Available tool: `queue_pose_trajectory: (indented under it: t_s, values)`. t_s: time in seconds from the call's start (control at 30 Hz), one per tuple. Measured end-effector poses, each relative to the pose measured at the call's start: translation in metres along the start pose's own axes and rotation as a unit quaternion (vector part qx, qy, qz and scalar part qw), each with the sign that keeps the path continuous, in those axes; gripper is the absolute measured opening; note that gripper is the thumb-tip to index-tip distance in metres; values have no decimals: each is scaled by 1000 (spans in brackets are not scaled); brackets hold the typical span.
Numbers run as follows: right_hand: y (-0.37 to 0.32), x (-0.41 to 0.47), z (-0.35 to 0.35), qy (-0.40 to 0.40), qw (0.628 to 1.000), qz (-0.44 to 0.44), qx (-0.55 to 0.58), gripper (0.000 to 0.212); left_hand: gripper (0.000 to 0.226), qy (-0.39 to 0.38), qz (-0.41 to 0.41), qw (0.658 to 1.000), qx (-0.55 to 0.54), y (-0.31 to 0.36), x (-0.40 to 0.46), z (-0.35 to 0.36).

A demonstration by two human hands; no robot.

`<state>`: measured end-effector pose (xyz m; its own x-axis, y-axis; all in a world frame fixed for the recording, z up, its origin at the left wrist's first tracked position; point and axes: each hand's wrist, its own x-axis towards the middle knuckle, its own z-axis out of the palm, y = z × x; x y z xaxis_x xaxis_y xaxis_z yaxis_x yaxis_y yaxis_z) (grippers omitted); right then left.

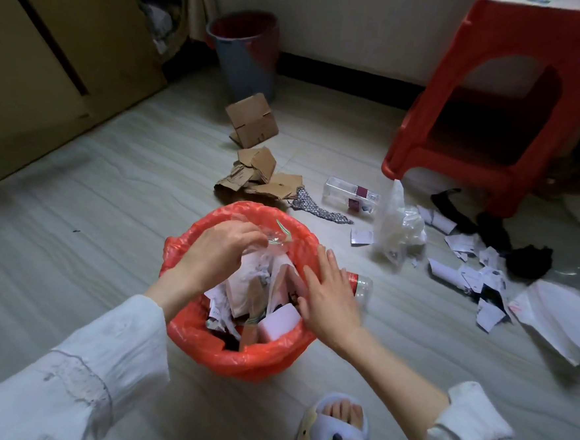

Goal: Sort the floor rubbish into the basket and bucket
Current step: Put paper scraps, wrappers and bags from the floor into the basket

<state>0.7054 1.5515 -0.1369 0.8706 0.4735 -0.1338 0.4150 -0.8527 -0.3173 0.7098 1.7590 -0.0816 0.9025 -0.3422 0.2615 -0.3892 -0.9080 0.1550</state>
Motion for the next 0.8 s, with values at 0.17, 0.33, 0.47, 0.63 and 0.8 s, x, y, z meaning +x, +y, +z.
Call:
queue_pose_trajectory:
  t_s: [0.17, 0.33, 0.47, 0.63, 0.8]
  values:
    - [-3, -2, -1, -17, 991, 51, 126, 55, 49, -136, 34, 987, 77, -2, 1, 6]
    - [-2, -1, -2, -31, 985, 54, 164, 78, 51, -75, 111, 987, 84, 8, 19, 7]
    - [-3, 1, -4, -26, 983, 37, 176, 81, 32, -88, 100, 983, 124, 10, 8, 24]
    - [0, 4, -1, -16, 984, 36, 176, 81, 28, -285, -66, 951, 103, -8, -41, 71]
    - [1, 6, 5, -12, 983, 31, 180, 82, 63, -449, -137, 882, -38, -6, -54, 109]
